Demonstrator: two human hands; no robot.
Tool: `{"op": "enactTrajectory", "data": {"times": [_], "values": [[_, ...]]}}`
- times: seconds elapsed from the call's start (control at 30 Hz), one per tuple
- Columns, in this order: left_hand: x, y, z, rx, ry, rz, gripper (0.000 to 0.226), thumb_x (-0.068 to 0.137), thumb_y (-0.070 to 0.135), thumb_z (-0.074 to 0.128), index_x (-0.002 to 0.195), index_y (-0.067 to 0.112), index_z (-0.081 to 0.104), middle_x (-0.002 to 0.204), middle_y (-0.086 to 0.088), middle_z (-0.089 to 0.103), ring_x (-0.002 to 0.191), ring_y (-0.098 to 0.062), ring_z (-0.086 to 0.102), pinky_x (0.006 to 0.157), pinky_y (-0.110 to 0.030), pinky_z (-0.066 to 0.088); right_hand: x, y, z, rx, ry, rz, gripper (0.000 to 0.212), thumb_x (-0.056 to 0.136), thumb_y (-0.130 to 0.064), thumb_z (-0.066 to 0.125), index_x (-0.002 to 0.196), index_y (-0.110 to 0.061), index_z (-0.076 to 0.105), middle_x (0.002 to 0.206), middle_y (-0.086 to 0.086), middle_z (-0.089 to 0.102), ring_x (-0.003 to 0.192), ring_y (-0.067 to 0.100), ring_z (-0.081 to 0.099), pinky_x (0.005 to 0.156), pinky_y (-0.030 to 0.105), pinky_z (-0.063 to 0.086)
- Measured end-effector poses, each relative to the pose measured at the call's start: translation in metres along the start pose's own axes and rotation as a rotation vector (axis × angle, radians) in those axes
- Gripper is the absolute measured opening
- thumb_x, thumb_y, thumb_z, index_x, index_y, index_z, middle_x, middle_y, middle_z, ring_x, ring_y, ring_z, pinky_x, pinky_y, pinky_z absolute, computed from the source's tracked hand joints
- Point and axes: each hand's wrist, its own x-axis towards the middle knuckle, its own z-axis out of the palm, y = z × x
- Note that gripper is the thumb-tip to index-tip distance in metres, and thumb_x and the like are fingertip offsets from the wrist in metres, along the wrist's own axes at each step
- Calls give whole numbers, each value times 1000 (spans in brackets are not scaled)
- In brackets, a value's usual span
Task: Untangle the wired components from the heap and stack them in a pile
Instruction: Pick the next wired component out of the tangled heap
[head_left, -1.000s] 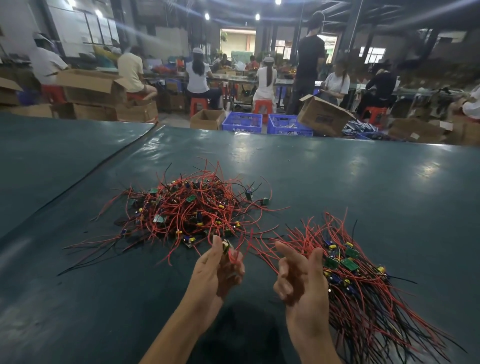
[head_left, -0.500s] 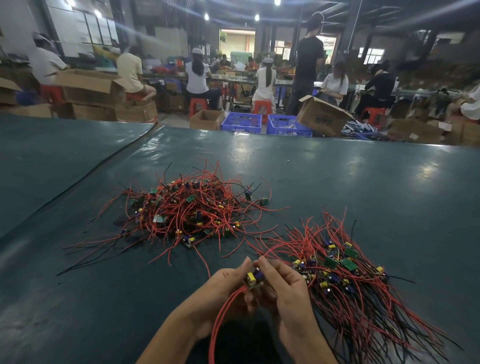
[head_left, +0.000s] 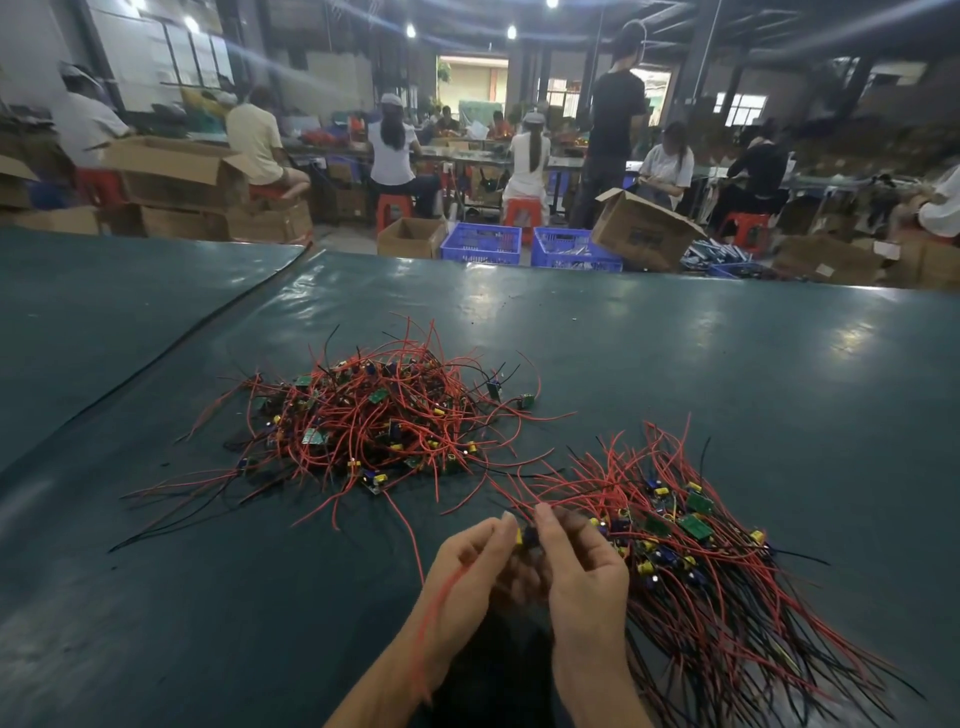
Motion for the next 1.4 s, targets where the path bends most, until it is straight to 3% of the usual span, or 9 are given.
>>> {"op": "enactTrajectory", "data": {"times": [0.17, 0.3, 0.53, 0.67, 0.77, 0.83, 0.9, 1.07, 1.4], "values": [[2, 4, -4, 76, 38, 29, 48, 89, 49, 59, 54, 17, 66, 56, 1, 61, 51, -10, 57, 54, -19, 46, -1, 2, 4, -27, 71, 15, 23, 88, -18, 69, 65, -18, 73, 64, 8, 65, 62, 22, 61, 64, 37, 54], [3, 5, -7, 154, 7, 35, 45, 85, 43, 57, 49, 17, 65, 53, 0, 61, 47, -11, 55, 53, -19, 45, 8, -6, -4, 91, 264, 30, 21, 90, -19, 66, 70, -15, 71, 47, -7, 46, 41, 5, 37, 38, 19, 35], [3, 7, -14, 149, -29, 33, 46, 78, 54, 61, 51, 18, 66, 55, 1, 62, 48, -11, 56, 53, -20, 46, 20, -23, -26, 314, 366, -21, 16, 91, -18, 65, 75, -16, 65, 55, -6, 47, 35, 2, 26, 32, 16, 23], [4, 4, -13, 125, 14, 22, 46, 88, 50, 56, 56, 20, 69, 58, -1, 63, 54, -12, 57, 55, -22, 47, 14, -13, -19, 144, 219, 12, 25, 79, -38, 69, 79, -12, 70, 55, -9, 45, 40, 2, 28, 36, 16, 26], [4, 4, -13, 110, 18, 14, 45, 90, 48, 53, 62, 18, 72, 61, -4, 65, 56, -14, 59, 58, -24, 48, 5, -2, -5, -50, 8, 83, 51, 63, -50, 70, 85, -4, 73, 61, -3, 63, 51, 7, 55, 55, 25, 48], [4, 4, -13, 103, 0, 3, 43, 88, 47, 53, 76, 13, 76, 68, -11, 69, 63, -20, 64, 62, -26, 52, -2, 2, 4, -129, -122, 90, 36, 68, -48, 67, 77, -16, 80, 73, 7, 75, 71, 20, 71, 75, 38, 59], [3, 5, -13, 106, -17, -13, 40, 91, 45, 54, 76, 16, 77, 67, -9, 69, 62, -18, 64, 62, -24, 52, -3, 3, 6, -171, -107, 34, 27, 78, -41, 64, 73, -20, 80, 76, 11, 75, 77, 27, 73, 78, 43, 59], [4, 8, -19, 110, 10, 1, 49, 89, 38, 56, 43, 22, 49, 46, 2, 49, 49, -13, 48, 58, -21, 43, 12, -12, -15, 46, 130, -24, 26, 92, -24, 62, 75, -16, 80, 61, 0, 62, 41, 6, 40, 37, 17, 32], [5, 14, -29, -92, 95, -28, 43, 82, 36, 56, 44, 19, 45, 45, -4, 42, 48, -17, 44, 56, -27, 38, 21, -21, -30, 217, 224, -61, 31, 95, -22, 59, 71, -15, 77, 58, -7, 56, 39, 4, 28, 33, 16, 22]]}}
